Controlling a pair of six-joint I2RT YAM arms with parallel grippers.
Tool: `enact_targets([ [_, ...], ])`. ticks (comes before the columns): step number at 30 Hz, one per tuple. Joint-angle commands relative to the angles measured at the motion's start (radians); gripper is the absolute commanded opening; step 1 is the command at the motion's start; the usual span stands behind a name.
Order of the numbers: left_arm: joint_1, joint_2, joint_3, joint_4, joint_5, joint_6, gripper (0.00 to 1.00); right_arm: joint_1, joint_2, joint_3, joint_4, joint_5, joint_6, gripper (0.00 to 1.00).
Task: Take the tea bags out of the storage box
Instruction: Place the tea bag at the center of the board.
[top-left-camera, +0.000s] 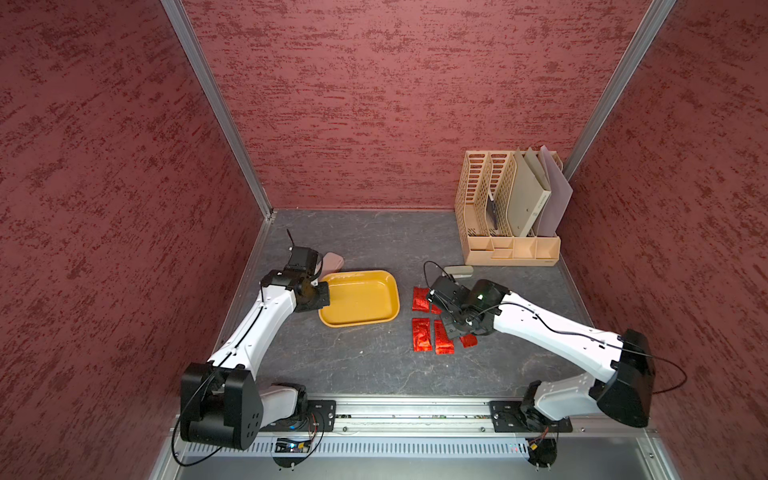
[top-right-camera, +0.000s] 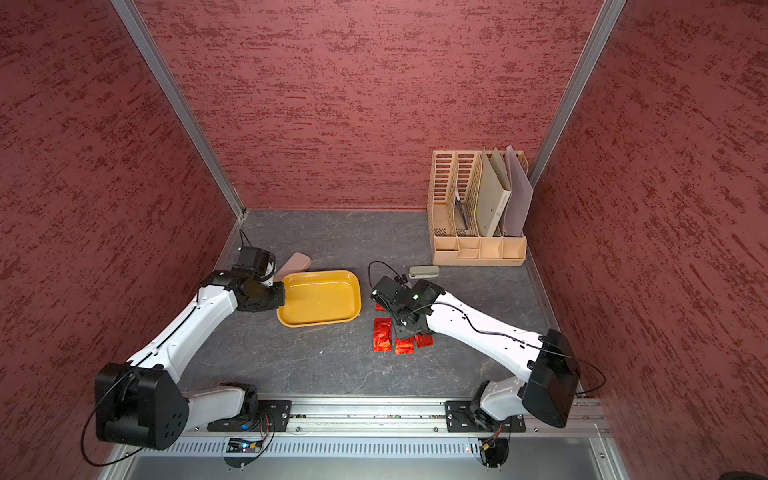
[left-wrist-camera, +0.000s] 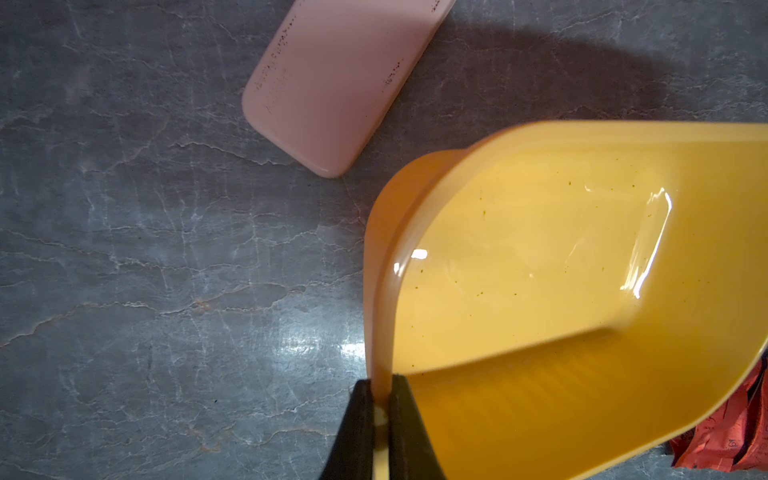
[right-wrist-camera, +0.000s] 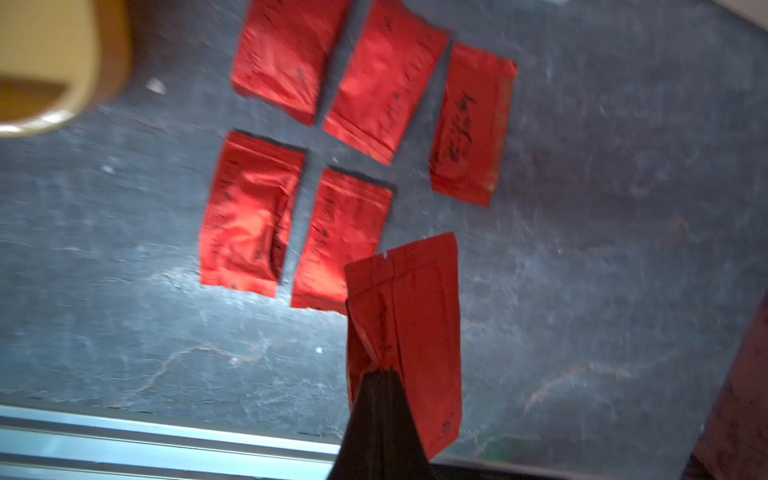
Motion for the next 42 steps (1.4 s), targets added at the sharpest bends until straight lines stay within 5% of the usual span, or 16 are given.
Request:
enact_targets([
  [1,0.005,0.003,0.015,0.011,0.017,0.004,0.0,-0.004,-0.032,-0.081,-0.023,0.034,0.122,0.0],
  [19,0.005,0.004,0.016,0.012,0.017,0.004,0.0,-0.004,0.308,-0.122,0.229,0.096,0.104,0.0],
  [42,0.006,0.007,0.015,0.013,0.019,0.003,0.0,-0.086,0.334,-0.143,0.28,0.101,0.112,0.0],
])
